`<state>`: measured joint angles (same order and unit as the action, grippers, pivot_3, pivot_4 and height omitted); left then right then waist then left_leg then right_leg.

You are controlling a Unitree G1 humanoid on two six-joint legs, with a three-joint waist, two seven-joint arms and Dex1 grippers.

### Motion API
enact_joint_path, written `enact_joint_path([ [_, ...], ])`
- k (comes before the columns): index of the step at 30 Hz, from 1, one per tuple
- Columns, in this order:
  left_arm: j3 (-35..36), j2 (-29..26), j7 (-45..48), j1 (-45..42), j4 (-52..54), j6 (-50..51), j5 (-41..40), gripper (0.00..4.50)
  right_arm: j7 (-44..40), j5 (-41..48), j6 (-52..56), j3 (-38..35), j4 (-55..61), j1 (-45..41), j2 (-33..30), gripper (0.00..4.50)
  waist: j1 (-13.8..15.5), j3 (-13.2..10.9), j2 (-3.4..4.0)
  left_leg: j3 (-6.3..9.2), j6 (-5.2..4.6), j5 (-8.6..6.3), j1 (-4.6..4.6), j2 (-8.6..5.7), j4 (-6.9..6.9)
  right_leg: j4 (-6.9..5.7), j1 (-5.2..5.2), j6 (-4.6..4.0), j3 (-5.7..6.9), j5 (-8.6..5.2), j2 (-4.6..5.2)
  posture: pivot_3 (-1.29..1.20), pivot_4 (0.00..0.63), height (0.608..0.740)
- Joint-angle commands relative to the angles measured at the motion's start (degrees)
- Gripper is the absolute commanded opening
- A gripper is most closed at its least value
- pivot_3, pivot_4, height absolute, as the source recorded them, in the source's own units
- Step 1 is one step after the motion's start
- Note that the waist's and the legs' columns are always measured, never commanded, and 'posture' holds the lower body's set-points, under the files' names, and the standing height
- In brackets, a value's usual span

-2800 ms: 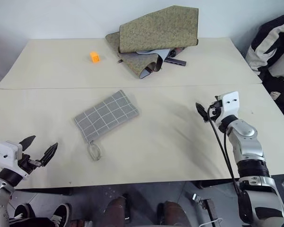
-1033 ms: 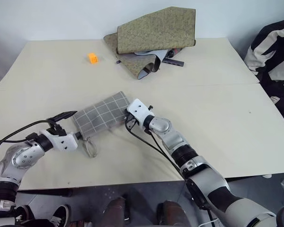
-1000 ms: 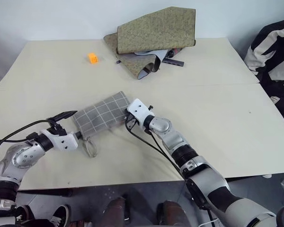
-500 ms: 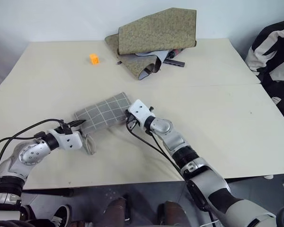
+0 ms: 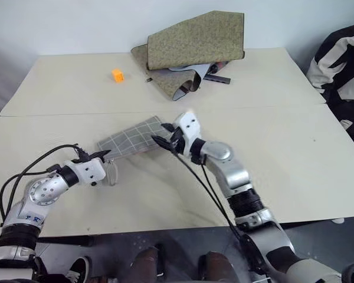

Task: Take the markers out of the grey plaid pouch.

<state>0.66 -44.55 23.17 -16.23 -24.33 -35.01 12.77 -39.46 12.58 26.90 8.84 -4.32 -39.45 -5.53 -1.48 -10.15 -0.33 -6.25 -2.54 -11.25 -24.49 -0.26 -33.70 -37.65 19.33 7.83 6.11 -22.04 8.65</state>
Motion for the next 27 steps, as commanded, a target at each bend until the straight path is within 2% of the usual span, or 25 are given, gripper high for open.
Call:
enact_joint_path([
  [1,-2.3,4.3,0.0,1.6,7.2,6.9,0.7,0.0,-6.8,13.0,18.9,1.9,15.1,4.4,-4.0,4.07,0.1,0.0,-0.03,0.03,-0.04,-0.06,0.0,-0.01,-0.03,0.03,-0.03,0.0,-0.02,0.0,0.02,0.0,0.15,0.74],
  [5,-3.9,7.6,-0.1,2.3,14.3,13.0,4.1,0.0,-4.2,11.8,22.2,6.3,18.4,9.6,-5.7,4.07,0.0,0.1,-0.13,0.01,0.1,-0.25,-0.02,0.0,-0.13,0.24,-0.16,0.0,0.03,0.0,0.02,0.0,0.15,0.74],
  [7,-5.1,9.2,-0.8,2.8,18.3,16.2,6.7,0.0,-1.8,11.0,22.4,6.7,16.9,11.4,-4.5,4.07,-0.1,0.1,-0.13,-0.1,0.13,-0.23,-0.03,0.01,-0.12,0.24,-0.35,0.0,0.08,0.0,-0.01,0.0,0.15,0.74],
  [10,-5.2,11.6,-0.8,3.5,23.0,21.8,7.1,0.0,-0.2,7.6,18.0,9.3,14.8,12.7,-4.5,4.07,0.0,0.1,-0.14,-0.17,0.11,-0.2,-0.03,0.03,-0.14,0.3,-0.46,0.0,0.11,0.0,-0.04,0.0,0.15,0.74],
  [19,-8.0,13.8,-0.2,3.3,28.7,26.8,10.5,0.0,3.5,12.9,22.2,4.4,12.4,12.5,1.8,4.07,0.1,0.1,-0.17,-0.15,0.21,-0.27,-0.03,0.05,-0.11,0.76,-0.63,0.0,0.12,0.0,-0.08,0.0,0.15,0.74],
  [21,-8.2,13.9,-0.2,3.4,29.4,27.3,10.7,0.0,3.0,12.0,21.7,5.9,12.5,12.4,1.1,4.07,0.1,0.1,-0.17,-0.15,0.22,-0.28,-0.03,0.04,-0.11,0.76,-0.64,0.0,0.12,0.0,-0.08,0.0,0.15,0.74],
  [24,-8.8,14.2,0.0,3.4,30.3,28.1,10.9,0.0,3.6,11.7,20.5,6.3,11.8,12.5,2.2,3.49,0.0,0.1,-0.17,-0.15,0.24,-0.29,-0.03,0.04,-0.1,0.8,-0.63,0.0,0.11,0.0,-0.07,0.0,0.15,0.74],
  [27,-8.7,14.0,0.2,3.7,31.0,28.5,10.7,0.0,4.6,12.0,20.9,5.3,11.6,13.0,2.4,2.46,0.0,0.1,-0.17,-0.15,0.25,-0.29,-0.03,0.05,-0.08,0.8,-0.61,0.0,0.11,0.0,-0.08,0.0,0.15,0.74],
])
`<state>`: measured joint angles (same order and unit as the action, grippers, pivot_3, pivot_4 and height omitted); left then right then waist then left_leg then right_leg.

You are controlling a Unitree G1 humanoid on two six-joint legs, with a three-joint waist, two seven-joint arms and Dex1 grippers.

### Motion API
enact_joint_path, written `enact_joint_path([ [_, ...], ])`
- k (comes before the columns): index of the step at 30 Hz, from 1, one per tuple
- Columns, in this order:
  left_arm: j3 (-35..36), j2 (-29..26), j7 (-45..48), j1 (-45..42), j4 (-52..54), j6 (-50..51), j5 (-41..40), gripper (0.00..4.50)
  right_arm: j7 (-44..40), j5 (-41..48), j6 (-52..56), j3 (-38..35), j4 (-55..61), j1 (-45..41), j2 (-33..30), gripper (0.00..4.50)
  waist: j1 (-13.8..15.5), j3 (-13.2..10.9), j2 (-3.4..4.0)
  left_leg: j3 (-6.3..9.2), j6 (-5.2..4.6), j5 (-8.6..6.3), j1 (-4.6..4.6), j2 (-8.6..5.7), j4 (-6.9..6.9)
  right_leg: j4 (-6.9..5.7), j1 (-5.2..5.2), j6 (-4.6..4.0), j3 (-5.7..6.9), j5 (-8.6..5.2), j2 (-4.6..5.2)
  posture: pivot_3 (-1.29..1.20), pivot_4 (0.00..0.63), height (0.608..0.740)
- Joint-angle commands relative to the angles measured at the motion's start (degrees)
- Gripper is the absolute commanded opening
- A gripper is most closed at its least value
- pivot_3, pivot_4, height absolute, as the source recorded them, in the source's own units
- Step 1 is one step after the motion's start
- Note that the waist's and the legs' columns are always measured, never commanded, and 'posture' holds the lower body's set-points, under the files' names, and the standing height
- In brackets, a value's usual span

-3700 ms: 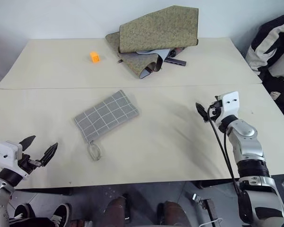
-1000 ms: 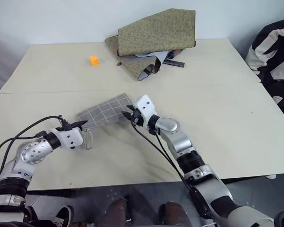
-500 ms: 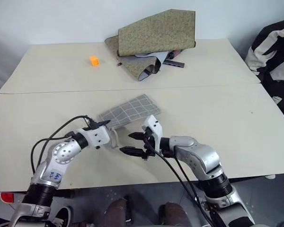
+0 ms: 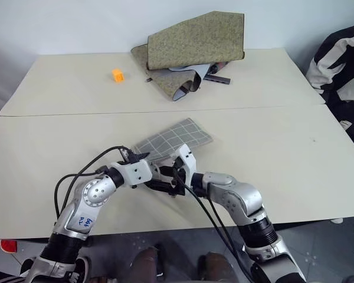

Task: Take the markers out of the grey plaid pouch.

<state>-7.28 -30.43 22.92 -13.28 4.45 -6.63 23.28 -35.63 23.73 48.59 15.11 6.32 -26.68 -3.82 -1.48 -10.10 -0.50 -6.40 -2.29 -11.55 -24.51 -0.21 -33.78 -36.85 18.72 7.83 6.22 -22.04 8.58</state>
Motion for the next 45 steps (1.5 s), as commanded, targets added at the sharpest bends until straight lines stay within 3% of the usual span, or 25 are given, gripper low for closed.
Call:
enact_joint_path([
  [1,-0.6,-0.2,0.5,0.9,2.3,0.1,0.0,0.0,0.6,0.8,-0.7,-0.9,1.1,0.5,0.2,2.09,0.0,0.0,0.0,0.0,0.0,0.0,0.0,0.0,0.0,0.0,0.0,0.0,0.0,0.0,0.0,0.0,0.15,0.74],
  [7,0.6,-0.3,1.0,1.8,3.2,0.5,-1.9,0.0,-0.8,0.6,-1.2,-2.2,1.2,0.0,-3.8,0.03,0.0,0.0,-0.02,-0.02,0.02,-0.01,0.0,0.0,0.03,0.13,0.0,0.0,-0.02,0.0,0.01,0.0,0.15,0.74],
  [19,7.6,-7.9,8.1,6.4,-0.2,-7.6,-14.7,0.0,-6.5,-0.1,-4.0,-9.1,-2.9,-4.1,-18.2,0.03,-0.1,-0.1,-0.06,-0.04,0.02,-0.02,0.0,0.08,0.08,0.43,-0.04,0.0,0.0,0.0,0.08,0.0,0.15,0.74],
  [26,12.6,-8.3,14.6,8.4,-0.8,-5.5,-27.6,0.0,-9.2,-2.4,-9.7,-12.5,-10.1,-6.2,-26.3,0.03,-0.1,-0.1,-0.11,-0.08,-0.06,0.01,0.0,0.13,0.06,0.47,-0.06,0.0,-0.01,0.0,0.1,0.0,0.15,0.74],
  [33,12.5,-8.1,15.5,7.4,-1.7,-5.3,-28.8,0.0,-10.5,-3.4,-13.3,-12.1,-10.0,-5.0,-27.2,0.03,-0.1,-0.1,-0.13,-0.09,-0.18,0.09,0.0,0.14,0.06,0.55,-0.1,0.0,0.01,0.0,0.09,0.0,0.15,0.74],
  [37,12.4,-6.9,15.0,6.9,-0.9,-3.7,-29.7,0.0,-13.4,0.5,-10.1,-13.5,-5.5,-3.6,-28.3,0.95,-0.1,-0.1,-0.12,-0.09,-0.19,0.09,0.0,0.14,0.06,0.55,-0.11,0.0,0.02,0.0,0.08,0.0,0.15,0.74],
  [39,12.3,-6.6,14.9,6.7,-0.6,-3.3,-29.7,0.0,-14.6,1.6,-8.5,-13.9,-3.4,-2.8,-29.9,1.66,0.0,-0.1,-0.15,-0.09,-0.21,0.08,0.0,0.14,0.06,0.58,-0.12,0.0,0.02,0.0,0.09,0.0,0.15,0.74],
  [43,12.1,-6.8,15.5,7.0,-0.5,-3.2,-29.1,0.0,-19.8,2.0,-7.0,-15.3,2.5,1.3,-39.8,2.96,0.6,-0.2,-0.13,-0.06,-0.16,-0.03,-0.02,0.14,0.02,0.78,-0.21,0.02,0.04,0.01,0.15,0.0,0.15,0.74],
  [45,12.0,-7.0,15.7,6.9,-0.5,-3.4,-28.9,0.0,-18.6,1.1,-8.7,-16.1,2.0,0.7,-40.7,2.96,0.7,-0.2,-0.15,-0.1,-0.12,-0.12,-0.03,0.16,0.01,0.88,-0.24,0.03,0.04,0.02,0.18,0.0,0.15,0.74],
])
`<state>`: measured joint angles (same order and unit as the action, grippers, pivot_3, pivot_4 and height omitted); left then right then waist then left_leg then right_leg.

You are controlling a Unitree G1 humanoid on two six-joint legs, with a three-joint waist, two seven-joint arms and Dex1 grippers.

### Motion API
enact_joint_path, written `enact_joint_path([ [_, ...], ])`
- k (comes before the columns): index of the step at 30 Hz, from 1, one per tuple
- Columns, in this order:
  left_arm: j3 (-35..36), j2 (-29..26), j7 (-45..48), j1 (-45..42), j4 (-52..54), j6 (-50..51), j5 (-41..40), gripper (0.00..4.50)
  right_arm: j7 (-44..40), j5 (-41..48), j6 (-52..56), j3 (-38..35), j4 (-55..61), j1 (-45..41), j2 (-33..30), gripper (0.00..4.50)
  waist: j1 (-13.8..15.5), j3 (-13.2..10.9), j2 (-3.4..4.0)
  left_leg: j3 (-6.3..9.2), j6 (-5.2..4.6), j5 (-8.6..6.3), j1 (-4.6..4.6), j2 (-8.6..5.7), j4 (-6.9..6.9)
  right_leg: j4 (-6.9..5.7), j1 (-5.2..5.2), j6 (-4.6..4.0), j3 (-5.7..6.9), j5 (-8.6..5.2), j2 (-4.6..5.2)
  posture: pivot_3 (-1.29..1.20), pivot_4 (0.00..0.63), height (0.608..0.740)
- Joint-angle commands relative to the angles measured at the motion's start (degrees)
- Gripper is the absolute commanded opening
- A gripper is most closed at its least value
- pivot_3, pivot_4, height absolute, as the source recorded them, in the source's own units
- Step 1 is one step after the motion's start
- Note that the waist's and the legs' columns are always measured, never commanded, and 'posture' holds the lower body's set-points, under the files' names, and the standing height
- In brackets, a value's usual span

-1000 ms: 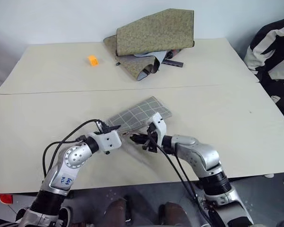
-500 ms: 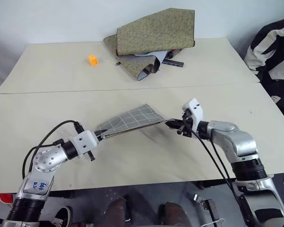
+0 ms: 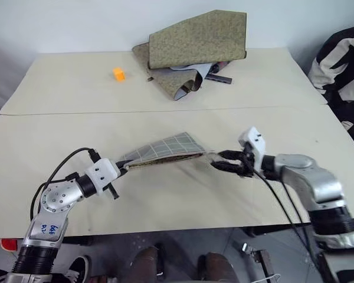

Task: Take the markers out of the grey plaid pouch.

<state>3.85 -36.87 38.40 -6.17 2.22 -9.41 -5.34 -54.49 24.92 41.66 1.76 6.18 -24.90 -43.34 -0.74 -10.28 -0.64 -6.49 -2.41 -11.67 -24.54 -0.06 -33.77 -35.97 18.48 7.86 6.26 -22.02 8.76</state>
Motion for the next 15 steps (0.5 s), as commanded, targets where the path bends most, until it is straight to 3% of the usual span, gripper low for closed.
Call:
enact_joint_path([
  [1,0.8,-0.6,0.3,-0.4,1.6,-0.6,-0.2,0.0,0.7,0.2,-2.2,-3.4,2.4,-1.8,-0.9,2.96,-0.2,0.0,-0.01,-0.03,0.01,0.0,0.0,0.03,-0.02,0.01,0.0,0.0,-0.01,0.0,-0.01,0.0,0.15,0.74],
  [3,0.8,-0.6,0.5,-0.7,1.2,-0.7,-0.1,0.0,1.1,0.5,-2.7,-4.1,2.8,-2.7,-0.5,2.96,-0.5,0.0,-0.02,-0.12,0.07,-0.01,0.0,0.13,-0.02,0.05,0.01,-0.03,-0.01,0.02,-0.06,0.0,0.15,0.74],
  [6,-0.4,0.1,0.8,-2.2,0.9,-0.4,0.1,0.0,3.8,1.5,-4.9,-1.8,9.2,-5.3,5.2,2.38,-0.8,0.0,-0.02,-0.12,0.11,0.0,0.01,0.2,-0.02,0.02,0.04,-0.06,-0.01,0.03,-0.11,0.0,0.15,0.74],
  [9,-1.7,1.1,0.5,-3.3,1.1,0.1,0.7,0.0,7.8,0.7,-5.8,1.7,13.8,-5.9,11.7,1.37,-0.8,0.0,-0.02,-0.12,0.02,0.08,0.01,0.25,0.01,-0.02,0.09,-0.07,0.01,0.04,-0.16,0.0,0.15,0.74],
  [12,-2.6,2.0,-0.2,-4.2,1.5,1.0,1.3,0.0,8.5,-2.9,-9.0,5.9,15.4,-5.2,13.8,0.26,-0.6,0.0,-0.03,-0.11,-0.01,0.07,0.0,0.22,0.0,-0.04,0.07,-0.07,0.04,0.04,-0.17,0.0,0.15,0.74],
  [13,-2.8,2.4,-0.4,-4.4,2.0,1.5,1.2,0.0,8.4,-4.6,-10.6,7.4,15.2,-5.1,13.8,0.03,-0.4,0.0,-0.04,-0.1,-0.04,0.06,0.0,0.18,0.0,-0.04,0.05,-0.07,0.07,0.04,-0.19,0.0,0.15,0.74],
  [15,-3.6,3.2,-0.6,-4.6,3.2,2.7,1.5,0.0,9.0,-5.1,-10.8,8.3,15.4,-4.7,14.4,0.03,-0.2,0.0,-0.04,-0.11,-0.13,0.01,-0.01,0.08,-0.07,-0.04,0.04,-0.05,0.07,0.05,-0.18,0.0,0.15,0.74],
])
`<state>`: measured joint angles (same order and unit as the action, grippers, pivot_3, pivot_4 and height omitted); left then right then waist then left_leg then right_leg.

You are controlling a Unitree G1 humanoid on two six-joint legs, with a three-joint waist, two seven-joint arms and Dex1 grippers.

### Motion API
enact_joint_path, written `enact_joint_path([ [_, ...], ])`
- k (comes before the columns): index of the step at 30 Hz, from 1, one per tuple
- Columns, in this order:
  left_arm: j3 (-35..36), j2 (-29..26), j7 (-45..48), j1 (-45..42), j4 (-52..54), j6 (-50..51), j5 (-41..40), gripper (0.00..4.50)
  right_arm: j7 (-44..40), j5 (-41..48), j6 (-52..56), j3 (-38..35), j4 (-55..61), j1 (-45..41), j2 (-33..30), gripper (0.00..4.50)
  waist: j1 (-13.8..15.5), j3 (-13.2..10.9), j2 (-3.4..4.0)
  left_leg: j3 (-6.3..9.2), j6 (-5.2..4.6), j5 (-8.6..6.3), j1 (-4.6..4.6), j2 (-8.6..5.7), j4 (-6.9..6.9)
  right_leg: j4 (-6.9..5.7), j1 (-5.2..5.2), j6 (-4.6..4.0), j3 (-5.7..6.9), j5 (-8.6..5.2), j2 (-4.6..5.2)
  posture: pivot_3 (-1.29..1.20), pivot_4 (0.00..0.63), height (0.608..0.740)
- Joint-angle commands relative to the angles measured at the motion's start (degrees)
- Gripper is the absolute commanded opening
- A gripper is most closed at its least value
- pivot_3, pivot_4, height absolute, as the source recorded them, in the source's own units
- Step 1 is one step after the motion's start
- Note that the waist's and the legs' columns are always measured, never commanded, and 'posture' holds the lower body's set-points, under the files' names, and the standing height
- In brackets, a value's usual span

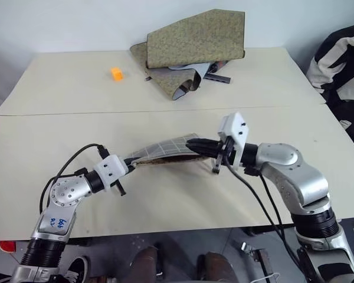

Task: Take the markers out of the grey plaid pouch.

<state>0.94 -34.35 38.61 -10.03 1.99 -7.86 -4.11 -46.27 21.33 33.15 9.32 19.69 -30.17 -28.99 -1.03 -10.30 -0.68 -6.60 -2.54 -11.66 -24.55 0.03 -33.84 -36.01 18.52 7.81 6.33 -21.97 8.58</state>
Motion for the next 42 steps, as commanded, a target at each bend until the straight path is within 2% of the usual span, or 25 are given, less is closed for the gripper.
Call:
enact_joint_path([
  [1,-1.0,0.8,-0.8,-0.8,3.8,1.2,0.5,0.0,0.8,-1.5,-2.3,0.8,2.0,0.8,0.2,0.03,0.2,0.0,-0.01,0.0,-0.01,-0.01,0.0,-0.02,-0.01,0.01,-0.01,0.03,0.0,0.01,0.0,0.0,0.15,0.74],
  [7,-3.1,2.6,-1.8,-1.5,5.9,4.0,2.1,0.0,-3.1,-6.0,-7.5,4.7,2.4,3.1,-4.0,0.03,0.8,0.0,-0.04,-0.04,-0.01,-0.02,0.01,0.01,-0.06,0.02,-0.02,0.05,-0.04,0.03,0.0,0.0,0.15,0.74],
  [19,-4.9,4.0,-1.8,-3.0,7.2,5.9,2.3,0.0,0.2,-16.4,-14.4,7.3,-3.5,2.6,-3.5,0.03,0.8,0.0,-0.04,-0.05,-0.02,0.02,0.01,0.03,-0.07,0.01,-0.02,0.04,-0.03,0.03,-0.04,0.0,0.15,0.74],
  [24,-6.2,5.9,-1.1,-2.9,10.5,10.1,0.6,0.0,5.6,-29.0,-21.4,11.7,-8.2,-0.3,-3.3,0.03,0.8,0.0,-0.05,-0.06,-0.02,0.03,0.01,0.03,-0.11,-0.01,-0.02,0.04,-0.04,0.03,-0.04,0.0,0.15,0.74],
  [30,-7.7,8.2,-0.7,-3.8,13.2,14.8,-0.9,0.0,11.2,-38.7,-22.5,14.7,-12.8,-2.4,-0.4,0.03,0.8,0.0,-0.04,-0.06,0.02,0.06,0.01,0.06,-0.13,-0.05,-0.02,0.03,-0.04,0.02,-0.11,0.0,0.15,0.74],
  [33,-7.8,8.7,-0.3,-4.2,13.7,16.1,-1.5,0.0,9.6,-39.1,-22.2,15.0,-12.9,-2.2,-0.1,0.61,0.8,0.0,-0.05,-0.06,0.0,0.07,0.0,0.05,-0.13,-0.04,-0.03,0.03,-0.04,0.02,-0.13,0.0,0.15,0.74],
  [36,-7.6,8.9,-0.2,-4.3,14.0,16.7,-1.9,0.0,9.6,-41.4,-23.6,15.0,-13.5,-2.9,-1.0,1.57,0.8,0.0,-0.05,-0.06,-0.01,0.08,0.0,0.05,-0.16,-0.04,-0.04,0.03,-0.04,0.02,-0.12,0.0,0.15,0.74],
  [42,-6.6,8.9,-0.2,-4.7,13.5,17.0,-2.6,0.0,8.0,-40.6,-23.5,13.7,-12.7,-2.5,-0.7,3.65,0.8,0.0,-0.05,-0.06,-0.01,0.08,0.01,0.06,-0.16,-0.04,-0.04,0.03,-0.05,0.02,-0.13,0.0,0.15,0.74],
])
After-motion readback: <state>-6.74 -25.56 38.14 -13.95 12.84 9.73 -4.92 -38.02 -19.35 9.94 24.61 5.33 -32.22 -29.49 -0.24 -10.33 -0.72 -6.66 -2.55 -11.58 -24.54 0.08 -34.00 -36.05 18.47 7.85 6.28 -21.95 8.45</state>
